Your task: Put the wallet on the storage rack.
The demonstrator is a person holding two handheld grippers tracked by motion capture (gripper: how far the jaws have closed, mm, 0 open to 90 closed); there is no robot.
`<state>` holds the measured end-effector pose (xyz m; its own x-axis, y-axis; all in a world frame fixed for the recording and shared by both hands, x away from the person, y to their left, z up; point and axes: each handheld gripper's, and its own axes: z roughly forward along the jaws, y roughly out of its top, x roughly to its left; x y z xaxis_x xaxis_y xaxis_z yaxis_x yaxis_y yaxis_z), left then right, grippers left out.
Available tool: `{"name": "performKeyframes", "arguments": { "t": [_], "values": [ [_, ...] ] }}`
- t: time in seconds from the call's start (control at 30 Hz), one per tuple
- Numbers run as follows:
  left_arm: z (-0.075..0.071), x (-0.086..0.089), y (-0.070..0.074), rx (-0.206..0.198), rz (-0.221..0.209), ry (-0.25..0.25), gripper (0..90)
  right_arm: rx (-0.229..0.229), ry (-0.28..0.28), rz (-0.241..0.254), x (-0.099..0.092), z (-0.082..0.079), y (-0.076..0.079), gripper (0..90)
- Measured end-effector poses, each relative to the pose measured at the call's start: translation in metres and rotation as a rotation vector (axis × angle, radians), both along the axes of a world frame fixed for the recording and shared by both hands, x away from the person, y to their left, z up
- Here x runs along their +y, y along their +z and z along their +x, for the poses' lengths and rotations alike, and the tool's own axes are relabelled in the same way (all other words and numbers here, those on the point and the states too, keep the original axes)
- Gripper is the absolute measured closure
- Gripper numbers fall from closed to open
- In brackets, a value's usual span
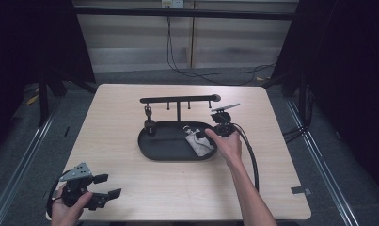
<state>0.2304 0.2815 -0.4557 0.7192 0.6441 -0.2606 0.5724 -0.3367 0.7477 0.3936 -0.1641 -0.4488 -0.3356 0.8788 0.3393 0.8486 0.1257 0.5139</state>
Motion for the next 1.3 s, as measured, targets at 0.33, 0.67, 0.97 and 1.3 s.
{"name": "performKeyframes", "arguments": {
  "t": [0.33, 0.67, 0.97, 1.3],
  "values": [
    [0.000, 0.000, -0.001, 0.002, 0.004, 0.001, 18.2, -0.043, 0.007, 0.003, -0.017, -0.015, 0.005, 15.9],
    [0.001, 0.001, 0.000, 0.001, 0.003, 0.006, 18.2, -0.098, 0.011, 0.020, -0.028, -0.041, 0.018, 16.0],
    [0.001, 0.001, 0.000, 0.003, -0.001, 0.010, 18.2, -0.106, -0.024, 0.010, -0.051, -0.064, 0.020, 15.8],
    [0.001, 0.001, -0.001, 0.005, -0.003, 0.011, 18.2, -0.145, -0.033, -0.015, -0.071, -0.096, 0.024, 16.8]
  ]
}}
